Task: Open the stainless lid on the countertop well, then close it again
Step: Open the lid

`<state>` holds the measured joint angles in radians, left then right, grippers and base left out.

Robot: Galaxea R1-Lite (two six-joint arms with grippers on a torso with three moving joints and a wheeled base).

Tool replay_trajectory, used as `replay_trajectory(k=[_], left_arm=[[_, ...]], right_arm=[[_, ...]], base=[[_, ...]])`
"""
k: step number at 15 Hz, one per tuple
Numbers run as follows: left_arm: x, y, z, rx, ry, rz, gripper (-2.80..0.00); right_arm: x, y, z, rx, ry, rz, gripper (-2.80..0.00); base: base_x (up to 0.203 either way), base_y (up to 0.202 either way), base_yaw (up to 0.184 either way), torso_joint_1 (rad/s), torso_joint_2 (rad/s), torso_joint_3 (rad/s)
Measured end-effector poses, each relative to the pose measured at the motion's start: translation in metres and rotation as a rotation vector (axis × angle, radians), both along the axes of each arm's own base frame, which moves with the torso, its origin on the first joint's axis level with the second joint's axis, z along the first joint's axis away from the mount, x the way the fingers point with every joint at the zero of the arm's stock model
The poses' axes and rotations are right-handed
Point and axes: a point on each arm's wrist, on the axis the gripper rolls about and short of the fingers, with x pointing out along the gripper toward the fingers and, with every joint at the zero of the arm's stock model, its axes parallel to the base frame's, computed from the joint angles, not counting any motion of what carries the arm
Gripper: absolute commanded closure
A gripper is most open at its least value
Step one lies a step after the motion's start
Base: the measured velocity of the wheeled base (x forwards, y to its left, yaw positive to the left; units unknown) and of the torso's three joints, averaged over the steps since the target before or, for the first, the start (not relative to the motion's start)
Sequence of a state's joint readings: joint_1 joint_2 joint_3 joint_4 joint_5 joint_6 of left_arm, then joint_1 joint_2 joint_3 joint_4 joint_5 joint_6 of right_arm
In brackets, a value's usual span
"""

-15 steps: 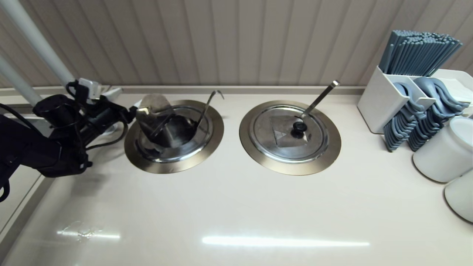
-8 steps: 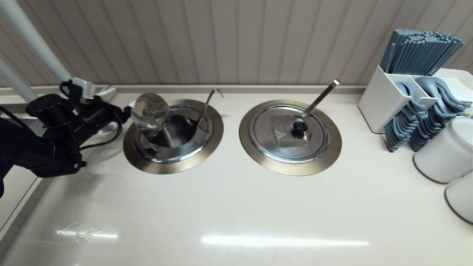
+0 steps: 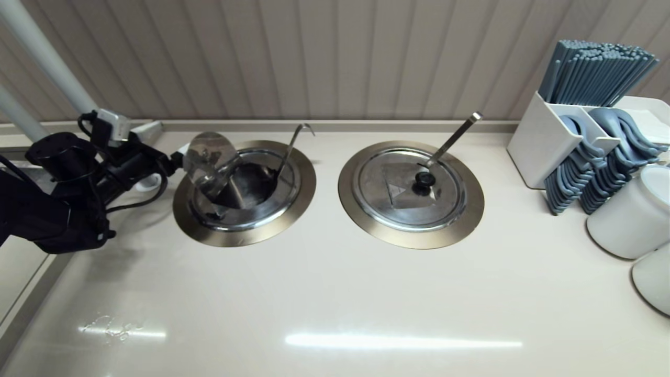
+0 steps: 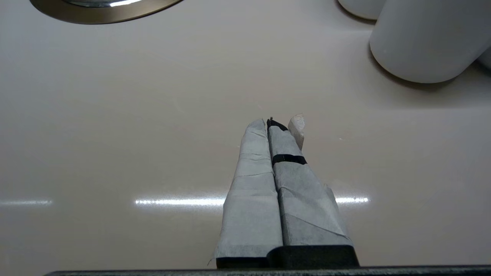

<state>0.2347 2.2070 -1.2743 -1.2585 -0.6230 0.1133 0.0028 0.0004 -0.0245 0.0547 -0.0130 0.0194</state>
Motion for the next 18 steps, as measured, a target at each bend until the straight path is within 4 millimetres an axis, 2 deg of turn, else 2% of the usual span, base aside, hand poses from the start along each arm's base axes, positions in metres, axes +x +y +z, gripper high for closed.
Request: replay_trajectory(k=[8, 14, 18], left_arm=[[-0.018, -0.008, 0.023, -0.021, -0.021, -0.027, -2.8], [-0.027, -0.005, 0.022, -0.004, 0.002, -0.072, -2.8], [-0.021, 0.0, 0.019, 0.014, -0.005, -0.049, -2.8]], right_arm=[[0.0, 0.0, 0.0, 0.0, 0.0, 0.0, 0.0], [0.0, 0.0, 0.0, 0.001, 0.0, 0.0, 0.0], [0.0, 0.0, 0.0, 0.0, 0.0, 0.0, 0.0]], base=[[0.0, 0.0, 0.0, 0.0, 0.0, 0.0], [0.0, 0.0, 0.0, 0.0, 0.0, 0.0], [0.0, 0.0, 0.0, 0.0, 0.0, 0.0]])
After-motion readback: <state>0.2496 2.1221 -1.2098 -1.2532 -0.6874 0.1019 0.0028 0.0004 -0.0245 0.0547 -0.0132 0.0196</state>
